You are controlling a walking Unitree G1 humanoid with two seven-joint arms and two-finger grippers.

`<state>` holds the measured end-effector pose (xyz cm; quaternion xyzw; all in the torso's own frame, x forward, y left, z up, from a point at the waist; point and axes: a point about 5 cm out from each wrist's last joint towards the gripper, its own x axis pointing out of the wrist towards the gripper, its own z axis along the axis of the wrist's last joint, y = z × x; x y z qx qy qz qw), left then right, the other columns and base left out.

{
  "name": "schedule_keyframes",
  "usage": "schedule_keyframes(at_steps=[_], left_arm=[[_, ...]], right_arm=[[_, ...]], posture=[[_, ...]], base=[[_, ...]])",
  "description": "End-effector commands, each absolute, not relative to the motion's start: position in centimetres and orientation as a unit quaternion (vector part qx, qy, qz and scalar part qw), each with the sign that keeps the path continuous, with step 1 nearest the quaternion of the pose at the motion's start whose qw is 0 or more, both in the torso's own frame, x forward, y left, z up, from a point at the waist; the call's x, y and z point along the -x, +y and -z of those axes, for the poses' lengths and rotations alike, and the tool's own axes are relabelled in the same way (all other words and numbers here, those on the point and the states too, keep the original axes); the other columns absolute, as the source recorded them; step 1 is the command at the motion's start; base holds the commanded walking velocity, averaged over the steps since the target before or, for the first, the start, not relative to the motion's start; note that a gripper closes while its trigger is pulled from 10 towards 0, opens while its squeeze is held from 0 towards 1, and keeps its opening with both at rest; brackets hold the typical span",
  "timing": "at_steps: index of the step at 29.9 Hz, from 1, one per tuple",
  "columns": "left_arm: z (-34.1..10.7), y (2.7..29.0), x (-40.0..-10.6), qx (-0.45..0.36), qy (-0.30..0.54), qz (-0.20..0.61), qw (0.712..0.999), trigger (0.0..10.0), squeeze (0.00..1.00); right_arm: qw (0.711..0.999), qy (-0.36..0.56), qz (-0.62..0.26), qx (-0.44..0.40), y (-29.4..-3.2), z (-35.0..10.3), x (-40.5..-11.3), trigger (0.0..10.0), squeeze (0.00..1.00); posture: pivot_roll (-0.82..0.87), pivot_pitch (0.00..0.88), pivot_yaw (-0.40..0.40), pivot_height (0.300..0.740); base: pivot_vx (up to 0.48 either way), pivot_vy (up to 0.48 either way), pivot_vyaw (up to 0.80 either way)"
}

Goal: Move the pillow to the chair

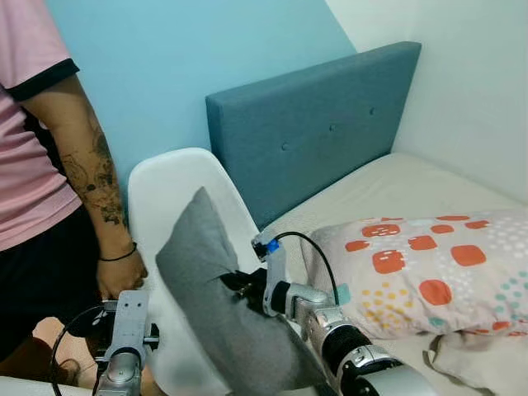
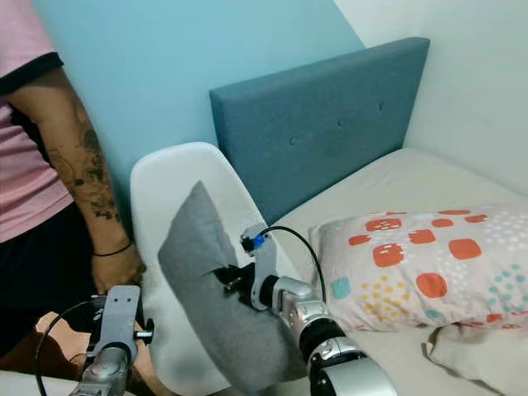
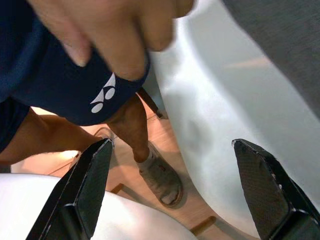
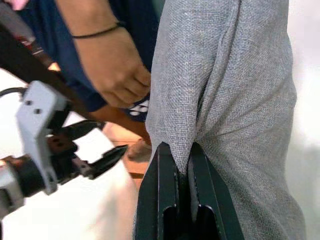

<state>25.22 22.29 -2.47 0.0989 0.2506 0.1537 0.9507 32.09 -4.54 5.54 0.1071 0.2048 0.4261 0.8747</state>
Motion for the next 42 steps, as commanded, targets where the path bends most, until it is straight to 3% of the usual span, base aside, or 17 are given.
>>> schedule_keyframes(at_steps=[1, 11, 18, 32, 33, 37, 42], left_arm=[[2.7, 22.1, -25.0, -0.1, 0.253, -0.152, 0.95, 10.0, 0.0], [2.5, 21.7, -25.3, -0.093, 0.244, -0.145, 0.954, 10.0, 0.0], [1.7, 21.5, -26.2, -0.082, 0.223, -0.145, 0.961, 10.0, 0.0], [0.9, 21.4, -27.1, -0.063, 0.203, -0.149, 0.966, 10.0, 0.0], [0.7, 21.3, -27.3, -0.06, 0.199, -0.151, 0.967, 10.0, 0.0], [0.1, 21.2, -27.9, -0.053, 0.183, -0.154, 0.97, 10.0, 0.0], [-0.2, 21.1, -28.1, -0.049, 0.174, -0.153, 0.971, 10.0, 0.0]], right_arm=[[0.876, 0.195, -0.428, -0.105, -4.1, -6.2, -32.5, 10.0, 0.0], [0.886, 0.18, -0.402, -0.147, -4.6, -6.8, -33.1, 10.0, 0.0], [0.883, 0.148, -0.382, -0.228, -4.7, -8.0, -33.9, 10.0, 0.0], [0.856, 0.098, -0.331, -0.386, -6.6, -9.8, -35.3, 10.0, 0.0], [0.852, 0.101, -0.321, -0.401, -6.7, -9.8, -35.4, 10.0, 0.0], [0.891, 0.219, -0.212, -0.337, -7.4, -6.3, -34.5, 10.0, 0.0], [0.895, 0.284, -0.176, -0.295, -7.4, -4.1, -33.3, 10.0, 0.0]], posture=[[0.09, 0.0, 0.039, 0.693], [0.1, 0.0, 0.048, 0.653], [0.1, 0.0, 0.054, 0.623], [0.11, 0.0, 0.05, 0.568], [0.11, 0.0, 0.045, 0.563], [0.12, 0.0, 0.038, 0.543], [0.13, 0.0, 0.034, 0.528]], base=[[0.0, 0.0, 0.0], [0.0, 0.0, 0.0], [0.0, 0.0, 0.0], [0.0, 0.0, 0.0], [0.0, 0.0, 0.0], [0.0, 0.0, 0.0], [0.0, 0.0, 0.0]])
